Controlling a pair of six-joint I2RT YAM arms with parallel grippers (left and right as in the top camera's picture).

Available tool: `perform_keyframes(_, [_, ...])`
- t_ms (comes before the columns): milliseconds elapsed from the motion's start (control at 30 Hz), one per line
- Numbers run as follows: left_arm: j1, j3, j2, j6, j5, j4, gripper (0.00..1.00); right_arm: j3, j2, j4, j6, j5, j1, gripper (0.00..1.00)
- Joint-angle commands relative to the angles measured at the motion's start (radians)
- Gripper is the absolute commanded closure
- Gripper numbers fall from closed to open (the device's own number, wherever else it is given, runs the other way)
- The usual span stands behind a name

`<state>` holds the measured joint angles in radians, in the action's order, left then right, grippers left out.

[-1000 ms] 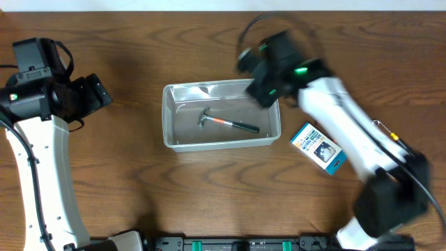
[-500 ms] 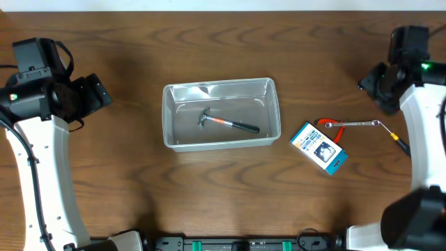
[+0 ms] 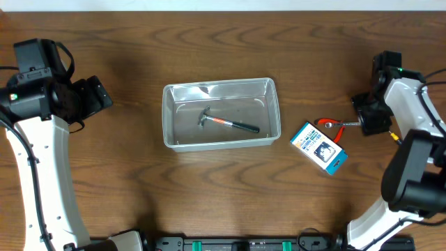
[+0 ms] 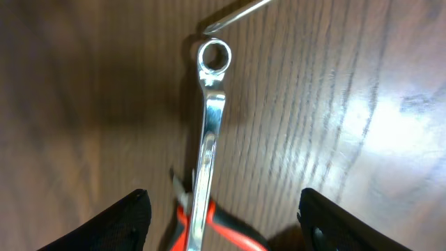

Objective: Pack container
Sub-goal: 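Move the right gripper back and grasp the silver wrench, then lift the wrench with the right gripper and drop it into the container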

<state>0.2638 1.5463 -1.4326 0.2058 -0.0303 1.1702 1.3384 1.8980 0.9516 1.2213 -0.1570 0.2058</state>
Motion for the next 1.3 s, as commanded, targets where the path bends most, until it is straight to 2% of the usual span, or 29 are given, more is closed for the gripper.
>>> perform_keyframes(0, [-0.001, 0.008, -0.005, 0.002, -0.004, 0.003, 0.02, -0.006, 0.050, -0.007, 0.042, -0.019, 0.012, 0.28])
perform_keyframes(467, [-0.001, 0.008, -0.005, 0.002, -0.004, 0.003, 0.02, -0.007, 0.167, -0.088, 0.042, -0.019, 0.012, 0.28])
perform_keyframes(567, [-0.001, 0.008, -0.005, 0.002, -0.004, 0.003, 0.02, -0.007, 0.185, -0.088, 0.042, -0.017, 0.012, 0.48])
perform_keyframes(733, [-0.001, 0.008, -0.005, 0.002, -0.004, 0.003, 0.02, -0.007, 0.190, -0.088, 0.041, 0.002, 0.012, 0.58])
perform_keyframes(767, [-0.001, 0.008, -0.005, 0.002, -0.004, 0.003, 0.02, -0.007, 0.190, -0.088, 0.042, 0.009, 0.012, 0.64])
perform_keyframes(800, [-0.001, 0.008, -0.005, 0.002, -0.004, 0.003, 0.02, -0.007, 0.190, -0.088, 0.041, 0.011, 0.012, 0.74])
perform_keyframes(867, [-0.001, 0.008, -0.005, 0.002, -0.004, 0.003, 0.02, -0.007, 0.190, -0.088, 0.037, 0.012, 0.012, 0.85])
perform_keyframes(1033, [-0.001, 0.008, -0.005, 0.002, -0.004, 0.004, 0.02, -0.007, 0.189, -0.088, -0.012, 0.019, 0.012, 0.99])
perform_keyframes(1267, [-0.001, 0.008, -0.005, 0.002, -0.004, 0.008, 0.02, 0.012, 0.185, -0.088, -0.181, 0.112, 0.011, 0.99])
